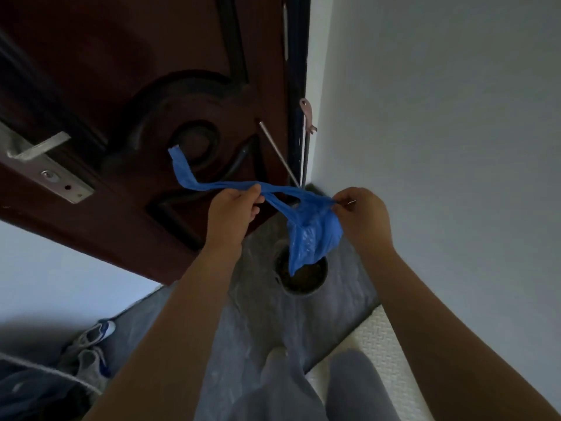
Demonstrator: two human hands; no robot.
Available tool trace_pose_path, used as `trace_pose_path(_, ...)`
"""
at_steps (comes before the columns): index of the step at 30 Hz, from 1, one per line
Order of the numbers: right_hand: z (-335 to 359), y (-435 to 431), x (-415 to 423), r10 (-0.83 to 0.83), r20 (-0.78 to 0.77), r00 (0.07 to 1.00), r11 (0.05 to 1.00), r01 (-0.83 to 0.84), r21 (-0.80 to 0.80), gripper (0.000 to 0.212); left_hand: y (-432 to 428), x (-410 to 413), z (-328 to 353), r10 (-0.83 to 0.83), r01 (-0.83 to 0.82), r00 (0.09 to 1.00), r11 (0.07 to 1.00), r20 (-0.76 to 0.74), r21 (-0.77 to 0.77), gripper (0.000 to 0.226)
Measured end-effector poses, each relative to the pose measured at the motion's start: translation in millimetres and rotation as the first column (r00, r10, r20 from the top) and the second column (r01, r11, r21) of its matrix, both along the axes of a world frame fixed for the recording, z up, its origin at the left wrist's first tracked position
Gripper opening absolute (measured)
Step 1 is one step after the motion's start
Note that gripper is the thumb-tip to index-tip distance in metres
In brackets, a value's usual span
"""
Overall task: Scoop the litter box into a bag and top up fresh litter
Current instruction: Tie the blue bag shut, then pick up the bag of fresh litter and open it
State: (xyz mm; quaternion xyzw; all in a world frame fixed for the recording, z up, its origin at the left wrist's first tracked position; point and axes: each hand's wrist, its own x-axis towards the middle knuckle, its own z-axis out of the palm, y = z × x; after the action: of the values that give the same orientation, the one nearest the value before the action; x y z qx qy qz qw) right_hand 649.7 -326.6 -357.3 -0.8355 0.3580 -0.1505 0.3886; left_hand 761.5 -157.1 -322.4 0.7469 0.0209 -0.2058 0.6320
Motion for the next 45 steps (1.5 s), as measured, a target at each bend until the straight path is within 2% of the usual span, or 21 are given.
trace_pose_path(12,-39,2,37,-0.044,-0.152,0.987,0.999,0.048,0.025,0.013,-16,31,-27,-0.085,0.085,0.996,0.996,0.007,0.031,0.011)
trace_pose_path(15,-47,0,40,-0.063,-0.176,0.982,0.997,0.070,0.037,0.011,-19,32,-37,-0.157,0.159,0.986,0.986,-0.048,0.054,0.012)
trace_pose_path(18,-43,-4,38,-0.121,-0.118,0.986,0.991,0.126,0.035,0.010,-19,34,-43,-0.181,0.187,0.982,0.976,-0.062,0.112,0.048)
trace_pose_path(20,-39,-7,36,-0.165,-0.064,0.984,0.986,0.167,0.023,0.007,-17,35,-43,-0.176,0.182,0.983,0.974,-0.054,0.137,0.059)
trace_pose_path(24,-30,-14,31,-0.163,0.034,0.986,0.986,0.165,-0.035,0.005,-13,35,-39,-0.217,0.217,0.976,0.961,-0.016,0.174,0.053)
trace_pose_path(28,-24,-17,26,-0.142,0.066,0.988,0.987,0.146,-0.070,0.010,-17,31,-33,-0.326,0.297,0.942,0.919,0.075,0.261,0.041)
trace_pose_path(33,-16,-16,12,-0.188,0.097,0.977,0.977,0.196,-0.082,0.007,-31,25,-22,-0.434,0.368,0.885,0.875,0.171,0.315,0.037)
trace_pose_path(36,-9,-18,-7,-0.215,0.117,0.970,0.966,0.228,-0.120,0.012,-46,16,-16,-0.543,0.405,0.775,0.819,0.323,0.407,0.034)
trace_pose_path(39,5,-19,-36,-0.232,0.112,0.966,0.936,0.253,-0.245,0.025,-65,-2,-5,-0.720,0.385,0.489,0.684,0.492,0.619,0.042)
trace_pose_path(41,15,-21,-59,-0.225,0.044,0.973,0.910,0.226,-0.346,0.032,-75,-20,8,-0.783,0.342,0.309,0.621,0.540,0.705,0.046)
trace_pose_path(43,26,-22,-85,-0.230,-0.019,0.973,0.890,0.202,-0.408,0.039,-81,-41,21,-0.808,0.307,0.210,0.589,0.551,0.747,0.049)
trace_pose_path(45,35,-21,-114,-0.249,-0.046,0.967,0.870,0.202,-0.449,0.044,-83,-64,32,-0.834,0.294,0.157,0.551,0.529,0.781,0.055)
